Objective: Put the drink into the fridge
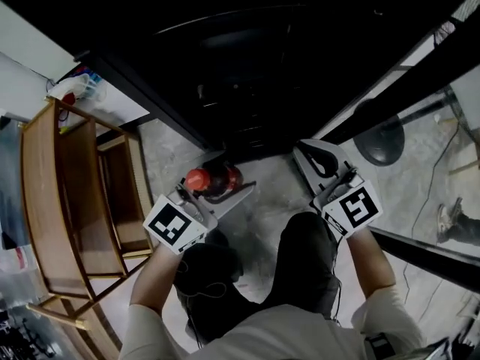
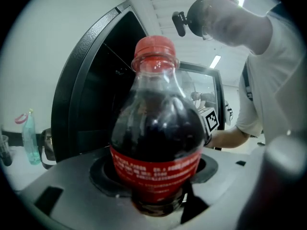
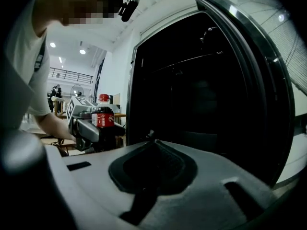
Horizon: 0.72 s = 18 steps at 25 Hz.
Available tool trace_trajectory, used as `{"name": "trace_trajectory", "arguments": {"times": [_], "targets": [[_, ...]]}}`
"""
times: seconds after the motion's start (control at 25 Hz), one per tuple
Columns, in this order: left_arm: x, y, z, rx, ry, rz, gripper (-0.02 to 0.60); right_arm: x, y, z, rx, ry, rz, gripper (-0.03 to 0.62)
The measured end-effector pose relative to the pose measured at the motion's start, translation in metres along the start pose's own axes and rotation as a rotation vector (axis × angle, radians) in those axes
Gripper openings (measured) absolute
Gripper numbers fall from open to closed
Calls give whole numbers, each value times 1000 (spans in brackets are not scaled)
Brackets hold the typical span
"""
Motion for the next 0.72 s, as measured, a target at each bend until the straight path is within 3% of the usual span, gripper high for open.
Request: {"name": "trace_trajectory", "arguments": {"times": [0.2,0.4,0.72], "targets": [[-2,-5,10,-1,50,84,288,-10,-7,-10,-18,14,-77,-3],[-6,-16,50,36,39,79,288,-19,7,-21,-38,6,-98,-2],[23,-18,104,41,55,137,288,-5,21,-47,-101,17,-107,-3]]}}
Point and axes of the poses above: the fingertips, and each gripper's own axes: z forward along the fingers, y to its right, x out of its top, the point moved 2 cm from there along -z, backward along the fingers, and after that the axes turned 7 degrees about y, right-handed, at the moved point
